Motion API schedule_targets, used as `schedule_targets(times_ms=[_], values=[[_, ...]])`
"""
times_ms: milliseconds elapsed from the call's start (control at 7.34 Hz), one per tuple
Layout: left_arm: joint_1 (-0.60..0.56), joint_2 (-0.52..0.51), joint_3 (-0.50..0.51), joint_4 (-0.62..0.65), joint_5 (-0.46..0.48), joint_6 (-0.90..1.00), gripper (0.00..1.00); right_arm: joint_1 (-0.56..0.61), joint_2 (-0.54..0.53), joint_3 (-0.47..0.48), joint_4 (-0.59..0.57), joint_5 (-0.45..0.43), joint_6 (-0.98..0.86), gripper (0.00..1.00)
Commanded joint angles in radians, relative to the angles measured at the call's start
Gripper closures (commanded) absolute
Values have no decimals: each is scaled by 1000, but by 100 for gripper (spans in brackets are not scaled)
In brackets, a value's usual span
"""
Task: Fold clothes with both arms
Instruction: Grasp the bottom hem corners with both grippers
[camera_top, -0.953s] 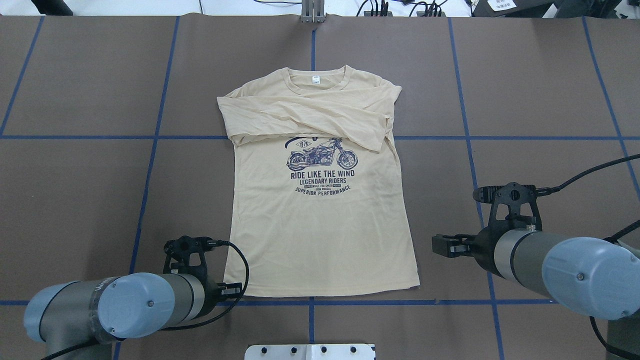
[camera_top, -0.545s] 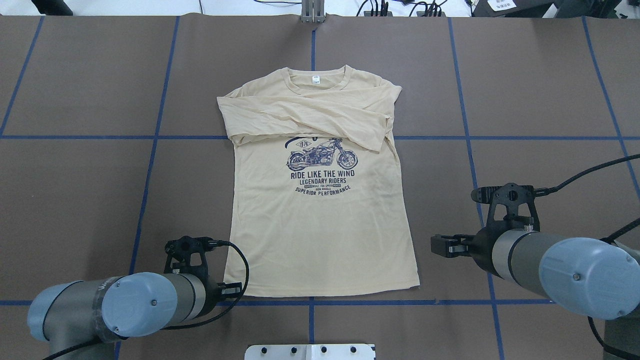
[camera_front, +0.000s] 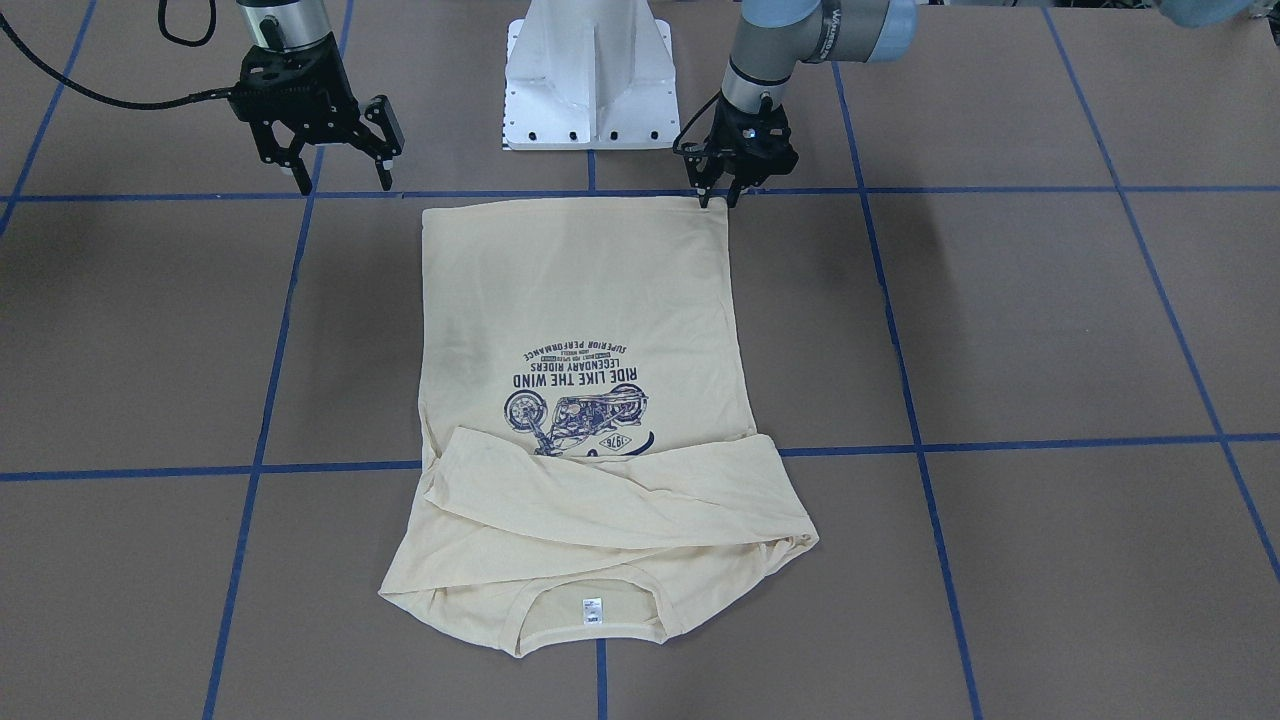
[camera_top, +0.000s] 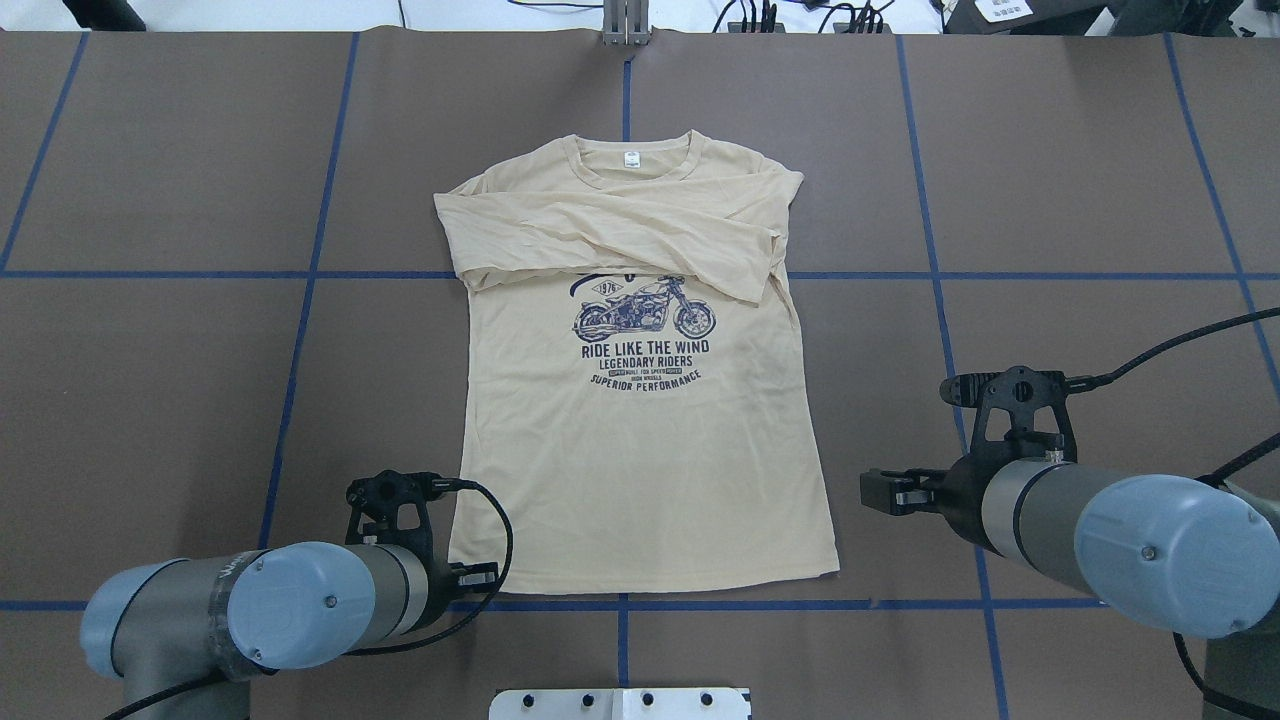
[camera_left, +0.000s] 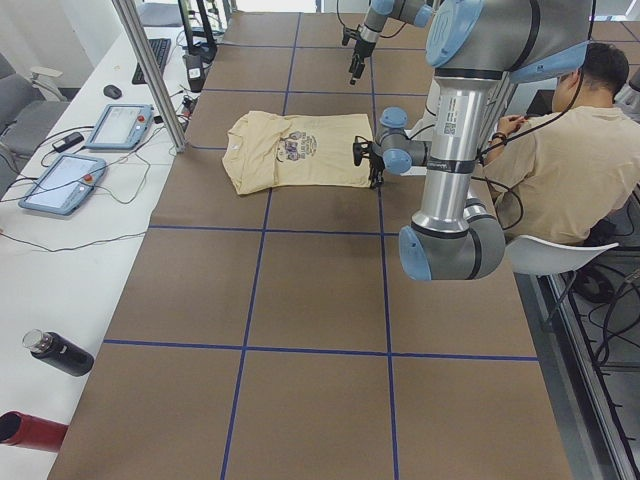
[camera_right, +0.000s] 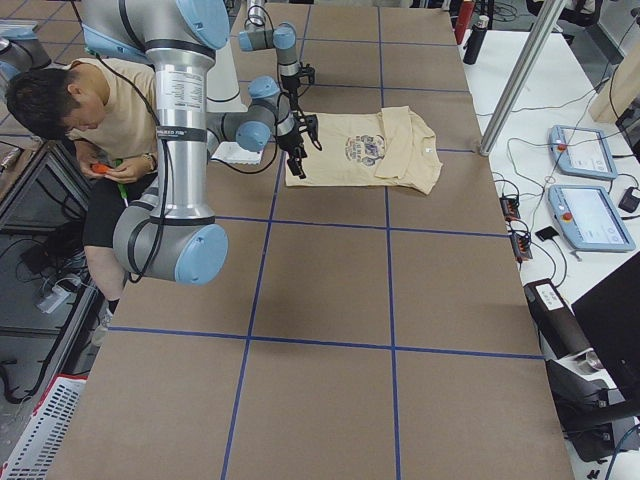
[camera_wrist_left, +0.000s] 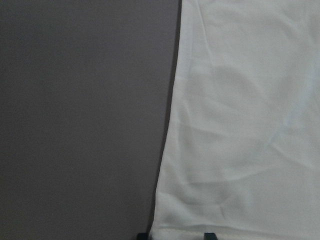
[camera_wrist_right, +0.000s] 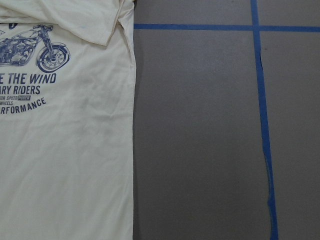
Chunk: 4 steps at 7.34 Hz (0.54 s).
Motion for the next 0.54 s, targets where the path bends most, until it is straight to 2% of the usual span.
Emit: schedule_targets(times_ms=[0,136,272,409], values=[[-4,-1,1,0,0,0,67,0,0,0,0,0,1,0],[-9,-1,-6,0,0,0,94,0,0,0,0,0,1,0],[-15,-1,-10,2,0,2,100,0,0,0,0,0,-1,0],[-24,0,-16,3,0,2,100,-3,0,0,0,0,1,0]])
